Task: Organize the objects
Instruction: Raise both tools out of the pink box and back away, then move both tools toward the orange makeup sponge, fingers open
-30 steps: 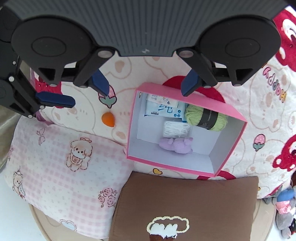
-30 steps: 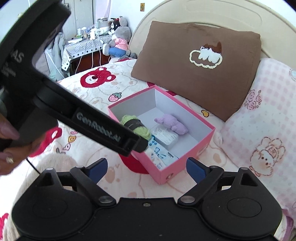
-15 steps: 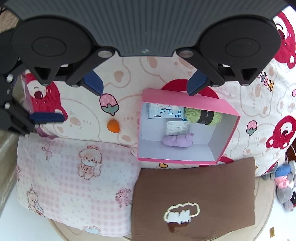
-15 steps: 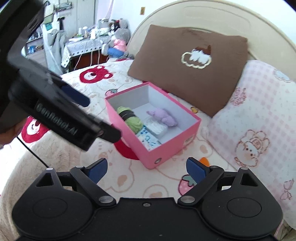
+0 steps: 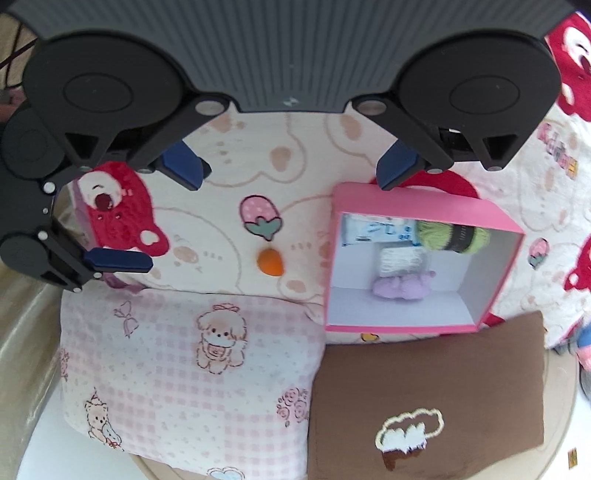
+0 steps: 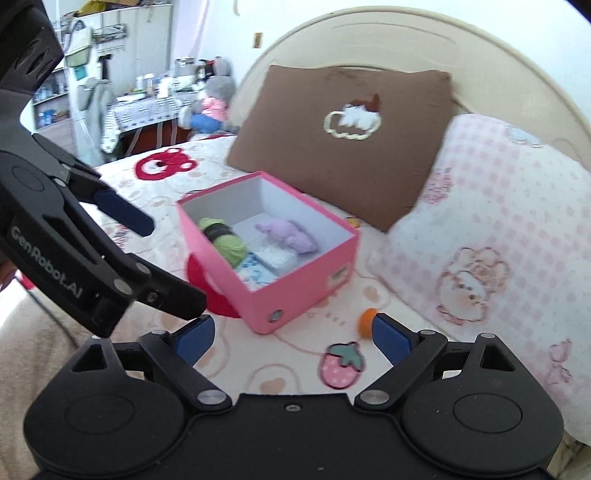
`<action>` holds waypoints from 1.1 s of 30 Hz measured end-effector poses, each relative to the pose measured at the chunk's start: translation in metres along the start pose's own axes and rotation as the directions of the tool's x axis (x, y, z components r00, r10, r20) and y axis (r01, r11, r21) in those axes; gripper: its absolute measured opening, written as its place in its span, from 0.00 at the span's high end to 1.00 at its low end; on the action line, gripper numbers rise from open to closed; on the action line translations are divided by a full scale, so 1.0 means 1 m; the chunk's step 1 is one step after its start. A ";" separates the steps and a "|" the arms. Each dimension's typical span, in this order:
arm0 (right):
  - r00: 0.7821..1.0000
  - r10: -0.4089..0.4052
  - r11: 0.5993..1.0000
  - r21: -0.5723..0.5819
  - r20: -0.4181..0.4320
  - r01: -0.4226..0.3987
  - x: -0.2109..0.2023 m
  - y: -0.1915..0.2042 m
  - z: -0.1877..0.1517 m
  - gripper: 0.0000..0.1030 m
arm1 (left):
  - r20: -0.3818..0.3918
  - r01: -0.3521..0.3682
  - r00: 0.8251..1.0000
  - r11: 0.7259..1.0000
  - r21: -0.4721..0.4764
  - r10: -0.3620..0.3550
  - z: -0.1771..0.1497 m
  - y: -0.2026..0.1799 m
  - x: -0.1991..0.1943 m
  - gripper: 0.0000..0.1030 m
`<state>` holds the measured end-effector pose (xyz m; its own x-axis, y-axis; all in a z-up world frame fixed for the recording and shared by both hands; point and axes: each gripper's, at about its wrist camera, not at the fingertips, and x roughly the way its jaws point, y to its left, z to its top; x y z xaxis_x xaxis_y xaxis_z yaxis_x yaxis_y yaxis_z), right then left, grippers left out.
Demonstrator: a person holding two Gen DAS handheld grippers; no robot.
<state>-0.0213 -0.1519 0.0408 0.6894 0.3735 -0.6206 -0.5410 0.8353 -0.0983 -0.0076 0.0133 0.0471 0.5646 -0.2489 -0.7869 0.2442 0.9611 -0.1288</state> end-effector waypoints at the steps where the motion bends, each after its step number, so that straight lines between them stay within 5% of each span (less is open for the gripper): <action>1: 1.000 -0.023 1.000 0.000 0.009 0.023 -0.001 -0.001 -0.002 0.09 | -0.009 0.017 1.000 1.000 -0.019 -0.017 0.001 0.000 0.004 0.01; 5: 0.996 -0.084 0.996 0.011 0.015 0.084 0.000 -0.011 -0.011 0.09 | -0.032 0.057 0.998 0.996 -0.069 -0.059 0.004 -0.003 0.021 0.01; 12: 0.996 -0.060 0.997 0.045 -0.061 0.063 0.026 -0.031 -0.028 0.09 | -0.042 0.094 0.994 0.991 -0.092 -0.098 0.016 -0.019 0.055 0.01; 16: 0.995 -0.046 0.997 0.064 -0.083 0.052 0.042 -0.040 -0.034 0.09 | -0.047 0.056 0.997 0.993 -0.099 -0.061 0.027 -0.021 0.076 0.01; 22: 0.996 -0.060 0.996 0.058 -0.060 0.063 0.059 -0.054 -0.037 0.09 | -0.071 0.094 0.992 0.987 -0.132 -0.104 0.038 -0.014 0.106 0.03; 33: 0.997 -0.023 0.990 0.139 -0.076 0.033 0.120 -0.095 -0.039 0.08 | -0.019 0.082 0.996 0.987 -0.135 -0.085 0.061 -0.026 0.160 0.04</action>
<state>0.0937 -0.2018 -0.0553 0.6632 0.3228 -0.6752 -0.4457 0.8951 -0.0098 0.1242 -0.0590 -0.0386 0.5269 -0.3273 -0.7844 0.1805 0.9449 -0.2731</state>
